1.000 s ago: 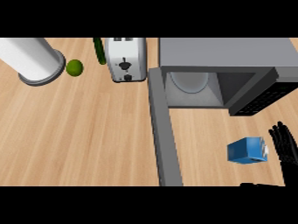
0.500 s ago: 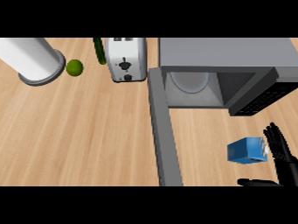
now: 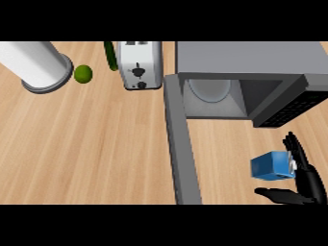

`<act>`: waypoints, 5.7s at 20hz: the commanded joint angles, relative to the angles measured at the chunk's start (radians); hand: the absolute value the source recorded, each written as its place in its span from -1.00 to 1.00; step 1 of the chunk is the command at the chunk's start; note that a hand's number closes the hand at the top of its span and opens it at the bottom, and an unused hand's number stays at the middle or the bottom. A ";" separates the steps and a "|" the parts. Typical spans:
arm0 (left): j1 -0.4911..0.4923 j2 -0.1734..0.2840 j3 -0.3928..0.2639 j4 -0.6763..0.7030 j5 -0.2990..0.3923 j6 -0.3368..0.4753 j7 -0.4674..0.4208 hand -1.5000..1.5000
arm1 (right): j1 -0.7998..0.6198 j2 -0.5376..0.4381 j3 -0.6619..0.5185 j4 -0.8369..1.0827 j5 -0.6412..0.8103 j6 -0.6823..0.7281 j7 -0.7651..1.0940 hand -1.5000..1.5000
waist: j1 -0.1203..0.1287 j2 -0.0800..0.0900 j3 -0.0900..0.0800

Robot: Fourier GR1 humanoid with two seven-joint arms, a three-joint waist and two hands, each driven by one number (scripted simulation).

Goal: Pick up the milk, place it into the microwave and close the microwave

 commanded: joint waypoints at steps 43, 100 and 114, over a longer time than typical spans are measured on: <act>-0.041 0.015 0.100 0.018 0.112 -0.043 0.026 -1.00 | -0.440 0.172 0.164 -0.128 0.047 -0.143 0.251 1.00 | -0.009 0.000 -0.001; -0.210 0.080 0.019 0.151 0.021 -0.158 0.035 -1.00 | -1.060 -0.034 0.070 0.763 0.362 -0.819 0.180 -1.00 | 0.122 0.071 0.007; -0.243 0.029 -0.116 0.177 -0.057 -0.236 -0.004 -1.00 | -1.018 -0.021 -0.083 0.757 0.192 -0.456 0.027 -1.00 | 0.071 0.043 0.004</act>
